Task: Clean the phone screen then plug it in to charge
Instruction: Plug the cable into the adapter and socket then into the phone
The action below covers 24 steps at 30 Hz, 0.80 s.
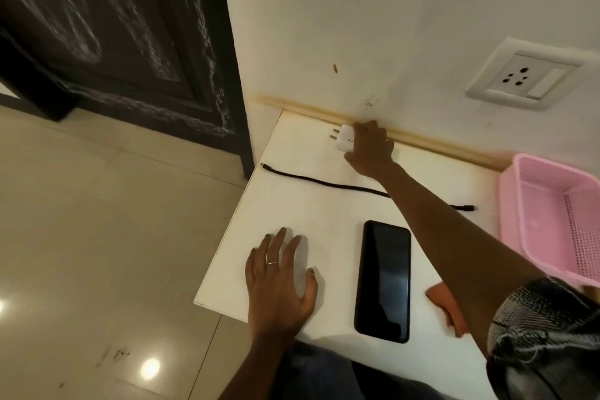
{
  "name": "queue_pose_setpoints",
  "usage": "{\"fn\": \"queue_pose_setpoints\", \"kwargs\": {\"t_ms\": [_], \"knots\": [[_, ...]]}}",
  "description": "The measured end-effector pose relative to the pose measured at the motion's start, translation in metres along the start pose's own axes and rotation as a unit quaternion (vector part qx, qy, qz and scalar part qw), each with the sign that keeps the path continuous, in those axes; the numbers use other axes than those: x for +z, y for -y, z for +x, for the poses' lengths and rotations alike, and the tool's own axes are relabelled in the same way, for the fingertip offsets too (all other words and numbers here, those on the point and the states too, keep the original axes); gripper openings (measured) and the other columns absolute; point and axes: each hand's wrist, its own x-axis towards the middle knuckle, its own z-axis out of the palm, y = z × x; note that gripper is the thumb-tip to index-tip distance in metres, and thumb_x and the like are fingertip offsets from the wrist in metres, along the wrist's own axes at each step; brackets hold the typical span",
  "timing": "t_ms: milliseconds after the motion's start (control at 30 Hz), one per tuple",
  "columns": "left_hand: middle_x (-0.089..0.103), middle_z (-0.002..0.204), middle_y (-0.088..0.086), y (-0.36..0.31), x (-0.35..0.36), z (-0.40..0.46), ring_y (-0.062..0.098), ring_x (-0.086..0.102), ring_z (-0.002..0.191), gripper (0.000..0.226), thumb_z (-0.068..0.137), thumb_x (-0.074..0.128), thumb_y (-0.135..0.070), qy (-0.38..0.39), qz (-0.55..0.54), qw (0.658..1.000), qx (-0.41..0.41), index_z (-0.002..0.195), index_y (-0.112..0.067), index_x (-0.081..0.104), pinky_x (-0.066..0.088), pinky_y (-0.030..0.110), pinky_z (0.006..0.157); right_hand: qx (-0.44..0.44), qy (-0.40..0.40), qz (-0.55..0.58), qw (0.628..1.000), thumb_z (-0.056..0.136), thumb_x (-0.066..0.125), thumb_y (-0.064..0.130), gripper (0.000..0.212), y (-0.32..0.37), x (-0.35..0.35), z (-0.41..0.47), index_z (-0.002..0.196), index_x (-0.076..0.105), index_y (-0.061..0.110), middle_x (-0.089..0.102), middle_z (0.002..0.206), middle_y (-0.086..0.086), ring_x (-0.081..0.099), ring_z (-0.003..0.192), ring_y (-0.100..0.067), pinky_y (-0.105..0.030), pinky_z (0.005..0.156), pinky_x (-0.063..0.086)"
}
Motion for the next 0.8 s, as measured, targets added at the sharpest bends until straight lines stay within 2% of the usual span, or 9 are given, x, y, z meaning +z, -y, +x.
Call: {"fn": "queue_pose_setpoints", "kwargs": {"t_ms": [133, 333, 467, 533, 633, 700, 800], "knots": [[0.05, 0.141, 0.003, 0.0, 0.0, 0.001, 0.027, 0.044, 0.131, 0.055, 0.079, 0.057, -0.045, -0.006, -0.005, 1.0, -0.001, 0.129, -0.022, 0.053, 0.035, 0.049, 0.109, 0.036, -0.012, 0.15, 0.988, 0.076, 0.072, 0.029, 0.064, -0.006, 0.01, -0.019, 0.127, 0.041, 0.006, 0.037, 0.128, -0.017, 0.043, 0.114, -0.035, -0.04, 0.091, 0.04], [0.049, 0.143, 0.003, -0.002, -0.002, 0.001, 0.028, 0.044, 0.132, 0.064, 0.077, 0.062, -0.047, -0.013, -0.008, 1.0, -0.009, 0.134, -0.022, 0.049, 0.029, 0.05, 0.111, -0.002, -0.002, 0.292, 0.956, 0.066, 0.078, 0.014, 0.057, 0.002, 0.001, -0.065, 0.115, 0.05, 0.005, 0.051, 0.112, -0.013, 0.052, 0.098, -0.025, -0.025, 0.075, 0.039], [0.047, 0.145, 0.003, -0.005, -0.002, 0.002, 0.029, 0.044, 0.133, 0.076, 0.076, 0.059, -0.054, -0.006, -0.013, 0.999, -0.033, 0.141, -0.022, 0.038, 0.023, 0.05, 0.111, -0.037, -0.025, 0.376, 0.926, 0.065, 0.079, 0.015, 0.056, 0.025, -0.01, -0.122, 0.115, 0.054, 0.011, 0.055, 0.11, -0.005, 0.053, 0.094, -0.016, -0.025, 0.077, 0.044], [0.046, 0.145, 0.005, -0.006, -0.003, 0.002, 0.03, 0.045, 0.132, 0.081, 0.075, 0.06, -0.056, -0.012, -0.024, 0.999, -0.04, 0.142, -0.021, 0.034, 0.023, 0.051, 0.11, -0.058, -0.012, 0.386, 0.921, 0.066, 0.08, 0.017, 0.058, 0.035, -0.013, -0.155, 0.118, 0.054, 0.015, 0.052, 0.11, 0.002, 0.052, 0.098, -0.014, -0.022, 0.081, 0.046], [0.045, 0.145, 0.009, -0.006, -0.004, 0.0, 0.033, 0.045, 0.131, 0.087, 0.072, 0.063, -0.055, -0.022, -0.04, 0.998, -0.035, 0.144, -0.018, 0.029, 0.019, 0.05, 0.11, -0.074, 0.02, 0.352, 0.933, 0.069, 0.079, 0.02, 0.059, 0.045, -0.008, -0.197, 0.122, 0.054, 0.017, 0.049, 0.11, 0.006, 0.048, 0.102, -0.008, -0.002, 0.078, 0.036], [0.042, 0.147, 0.01, -0.007, -0.004, -0.001, 0.033, 0.04, 0.134, 0.088, 0.074, 0.061, -0.058, -0.019, -0.058, 0.997, -0.043, 0.146, -0.019, 0.027, 0.014, 0.05, 0.111, -0.074, 0.03, 0.327, 0.942, 0.071, 0.077, 0.024, 0.06, 0.051, 0.0, -0.217, 0.125, 0.052, 0.018, 0.05, 0.114, 0.004, 0.045, 0.104, -0.006, 0.003, 0.074, 0.032], [0.042, 0.148, 0.011, -0.009, -0.008, 0.0, 0.033, 0.039, 0.135, 0.076, 0.087, 0.028, -0.071, -0.016, -0.07, 0.997, -0.029, 0.144, -0.02, 0.027, 0.019, 0.056, 0.111, -0.051, 0.041, 0.332, 0.941, 0.075, 0.075, 0.029, 0.059, 0.056, 0.007, -0.234, 0.127, 0.048, 0.022, 0.049, 0.123, 0.004, 0.044, 0.114, -0.008, -0.003, 0.085, 0.034]]}}
